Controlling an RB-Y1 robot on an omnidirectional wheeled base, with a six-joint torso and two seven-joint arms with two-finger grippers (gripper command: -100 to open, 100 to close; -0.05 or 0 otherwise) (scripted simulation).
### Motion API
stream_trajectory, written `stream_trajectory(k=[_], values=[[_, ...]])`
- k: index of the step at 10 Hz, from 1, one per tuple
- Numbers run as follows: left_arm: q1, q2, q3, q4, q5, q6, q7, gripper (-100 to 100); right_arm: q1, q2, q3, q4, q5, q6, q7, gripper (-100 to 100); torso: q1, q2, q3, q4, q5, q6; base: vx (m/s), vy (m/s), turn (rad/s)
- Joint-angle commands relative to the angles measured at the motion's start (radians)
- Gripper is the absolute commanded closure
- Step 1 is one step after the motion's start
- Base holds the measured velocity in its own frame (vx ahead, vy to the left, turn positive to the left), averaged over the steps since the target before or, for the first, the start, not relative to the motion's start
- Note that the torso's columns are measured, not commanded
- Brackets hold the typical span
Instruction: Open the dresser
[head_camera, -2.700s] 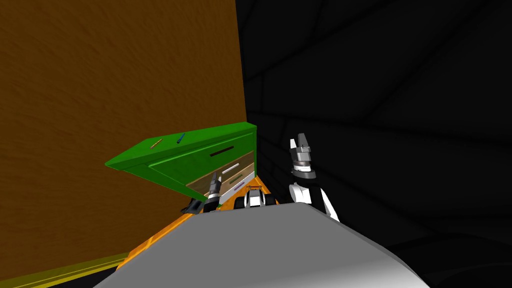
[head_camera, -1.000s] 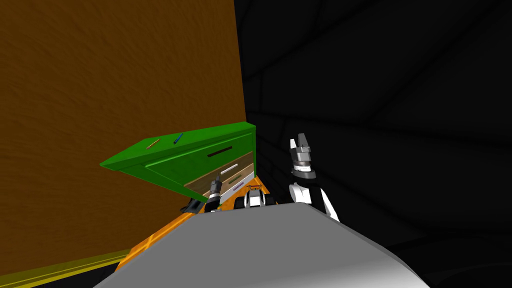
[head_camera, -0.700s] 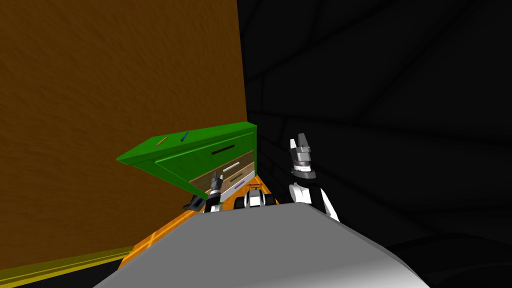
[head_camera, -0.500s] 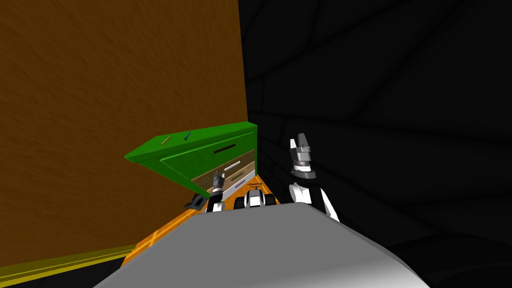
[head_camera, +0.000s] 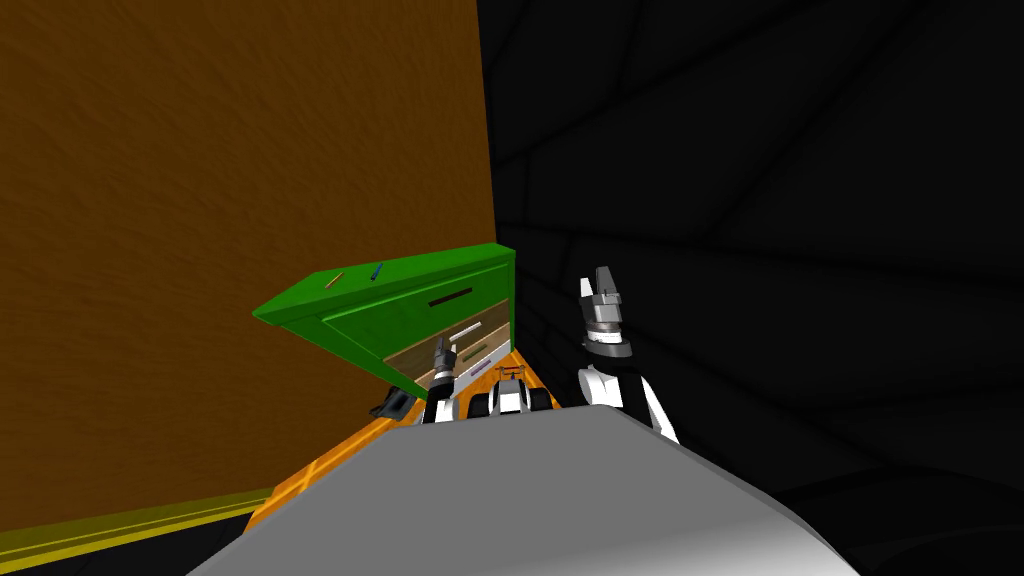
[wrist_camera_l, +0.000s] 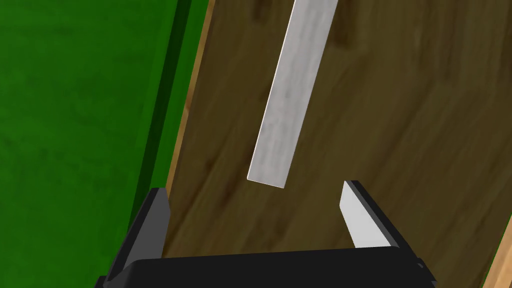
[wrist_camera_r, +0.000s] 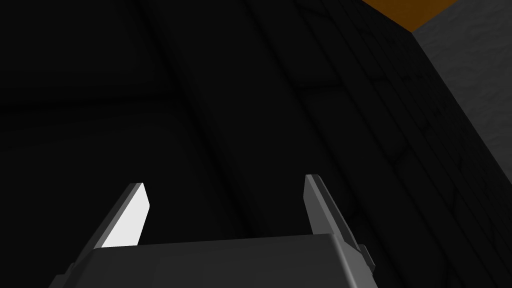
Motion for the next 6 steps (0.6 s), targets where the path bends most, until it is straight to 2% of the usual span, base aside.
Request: stream_trajectory(k=[1,2,4,6], values=[[-0.004,0.001,0.002,-0.017,0.001,0.021,-0.002,-100,0.000,0.000,0.000,0.000,0.000,0.000,0.000,0,0.000,0.000,0.000,0.000,0.000,0.000,0.024,0.009,0.002],[0.008,-0.002,-0.002,-0.003,-0.001,-0.002,0.000,100,0.000,0.000,0.000,0.000,0.000,0.000,0.000,0,0.000,0.002,0.001,0.000,0.000,0.000,-0.024,-0.004,-0.019],[-0.007,-0.004,0.000,-0.010,-0.001,0.019,-0.005,100,0.000,0.000,0.000,0.000,0.000,0.000,0.000,0,-0.002,0.005,0.003,0.003,-0.001,0.000,-0.058,-0.031,0.014],[-0.012,-0.006,-0.001,-0.023,-0.001,0.033,-0.009,100,0.000,0.000,0.000,0.000,0.000,0.000,0.000,0,-0.005,0.010,0.006,0.003,-0.002,0.000,-0.157,-0.087,0.024]])
